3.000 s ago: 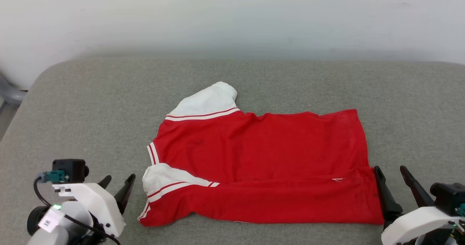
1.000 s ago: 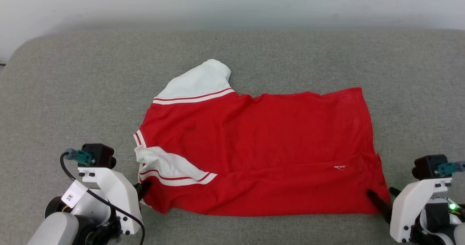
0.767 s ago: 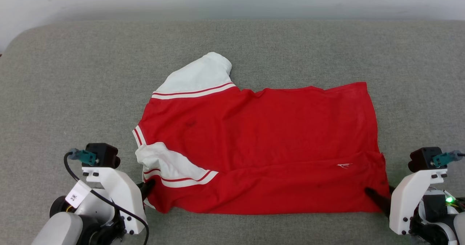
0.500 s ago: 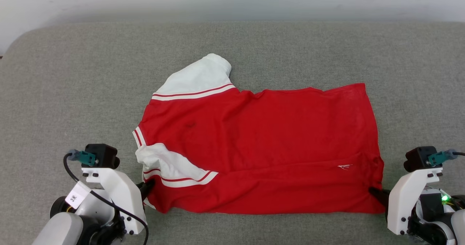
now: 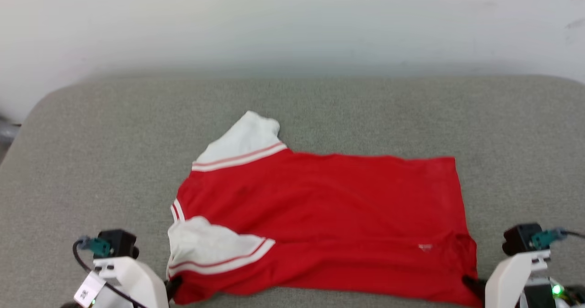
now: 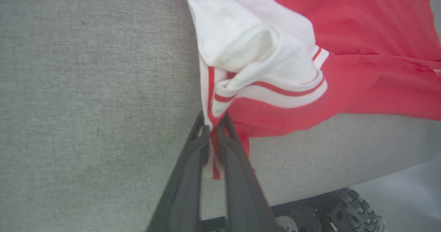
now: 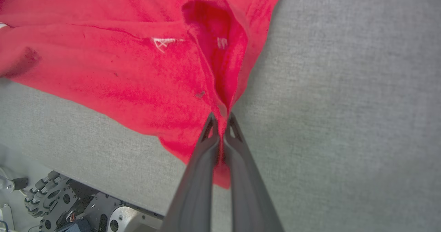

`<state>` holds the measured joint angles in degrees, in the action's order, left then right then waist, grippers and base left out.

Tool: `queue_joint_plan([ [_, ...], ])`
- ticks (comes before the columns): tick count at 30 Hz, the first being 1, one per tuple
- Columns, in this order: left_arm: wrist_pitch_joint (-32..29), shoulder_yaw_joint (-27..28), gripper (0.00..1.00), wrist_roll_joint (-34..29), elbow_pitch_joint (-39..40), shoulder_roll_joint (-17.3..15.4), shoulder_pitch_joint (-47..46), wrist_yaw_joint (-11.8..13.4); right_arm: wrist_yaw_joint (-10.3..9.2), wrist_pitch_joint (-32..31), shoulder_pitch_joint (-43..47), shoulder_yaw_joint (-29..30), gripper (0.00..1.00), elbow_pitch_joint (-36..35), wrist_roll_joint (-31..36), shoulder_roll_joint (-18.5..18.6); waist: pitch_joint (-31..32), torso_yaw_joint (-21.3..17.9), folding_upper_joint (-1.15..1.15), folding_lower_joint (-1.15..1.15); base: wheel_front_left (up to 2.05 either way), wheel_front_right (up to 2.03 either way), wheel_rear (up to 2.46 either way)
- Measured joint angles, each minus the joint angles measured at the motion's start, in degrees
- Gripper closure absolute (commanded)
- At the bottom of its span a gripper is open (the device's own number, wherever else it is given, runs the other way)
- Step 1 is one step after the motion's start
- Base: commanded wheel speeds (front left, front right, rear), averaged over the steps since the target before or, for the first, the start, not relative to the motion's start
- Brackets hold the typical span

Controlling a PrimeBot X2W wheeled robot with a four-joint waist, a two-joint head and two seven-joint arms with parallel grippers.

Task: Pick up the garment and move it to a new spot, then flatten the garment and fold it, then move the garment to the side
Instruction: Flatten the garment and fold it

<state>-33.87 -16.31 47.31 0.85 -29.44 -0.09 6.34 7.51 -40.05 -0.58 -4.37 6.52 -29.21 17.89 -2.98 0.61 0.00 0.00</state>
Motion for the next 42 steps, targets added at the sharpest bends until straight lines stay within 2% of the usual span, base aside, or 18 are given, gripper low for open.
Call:
queue_joint_plan([
  [6,-0.2,0.8,1.0,1.8,-0.3,-0.2,4.8,1.0,0.0,-0.9,6.4,3.0,1.0,-2.2,0.5,-1.9,3.1,-0.5,0.0,-0.01,0.0,0.0,0.0],
  [12,0.3,0.8,1.0,2.9,-2.3,0.5,7.2,1.1,0.0,-1.2,10.4,5.1,1.0,-2.7,1.3,-4.1,3.7,-0.9,0.0,-0.01,0.0,0.0,0.0],
  [15,1.2,0.2,1.0,2.9,-3.7,1.4,7.7,0.4,0.0,0.5,11.3,5.4,1.0,-2.2,1.9,-5.0,3.6,-0.9,0.0,0.0,0.0,0.0,0.0],
  [16,1.9,0.1,1.0,2.7,-4.3,1.6,7.6,0.2,0.0,1.5,11.5,5.4,0.75,-2.0,2.0,-5.4,3.6,-0.8,0.0,0.0,0.0,0.0,0.0],
  [17,2.4,-0.1,0.96,2.4,-4.8,1.8,7.4,-0.1,0.0,2.9,11.6,5.4,0.2,-1.8,2.5,-5.6,3.6,-0.7,0.0,0.0,0.0,0.0,0.0],
  [18,3.0,-0.1,0.56,2.4,-5.4,2.2,7.2,-0.4,0.0,4.4,11.6,5.3,0.0,-1.6,3.0,-5.6,3.6,-0.6,0.0,0.0,0.0,0.0,0.0],
  [19,3.5,-0.3,0.0,2.3,-5.8,2.6,6.8,-0.8,0.0,5.7,11.6,5.0,0.0,-1.5,3.4,-5.5,3.6,-0.5,0.0,0.0,0.0,0.0,0.0],
  [20,3.5,-0.3,0.0,2.3,-5.8,2.6,6.8,-0.8,0.0,5.7,11.6,5.0,0.0,-1.5,3.4,-5.5,3.6,-0.5,0.0,0.0,0.0,0.0,0.0],
  [21,4.7,-0.6,0.0,1.6,-6.5,2.8,6.3,-1.3,0.0,10.6,11.6,4.9,0.0,-1.9,4.0,-5.7,3.7,-0.3,0.0,0.0,0.0,0.0,0.0],
  [24,7.3,-0.6,0.0,-0.3,-6.9,2.5,5.1,-1.5,0.0,17.0,11.3,4.7,0.0,-2.0,4.8,-6.4,4.0,-0.1,0.0,0.0,0.0,0.0,0.0],
  [28,12.9,0.0,0.0,-4.0,-6.7,1.8,3.0,-1.6,0.0,26.0,10.1,4.7,0.0,-2.6,7.3,-7.2,4.4,-0.1,0.0,0.0,0.0,0.0,0.0],
  [31,17.7,0.7,0.0,-5.8,-6.1,2.5,1.7,-1.3,0.0,31.7,8.7,5.1,0.0,-3.3,9.2,-8.0,4.8,-0.3,0.0,0.0,0.0,0.0,0.0],
  [37,26.8,1.1,0.0,-10.0,-5.1,4.4,-1.3,-0.7,0.0,38.3,6.8,6.6,0.0,-6.6,13.8,-9.6,4.7,-0.9,0.0,0.0,0.0,0.0,0.0],
  [42,33.4,1.0,0.0,-12.5,-5.6,5.8,-4.7,-1.3,0.0,39.2,5.8,7.5,0.0,-10.5,15.8,-10.9,3.5,-1.5,0.0,0.0,0.0,0.0,0.0],
])
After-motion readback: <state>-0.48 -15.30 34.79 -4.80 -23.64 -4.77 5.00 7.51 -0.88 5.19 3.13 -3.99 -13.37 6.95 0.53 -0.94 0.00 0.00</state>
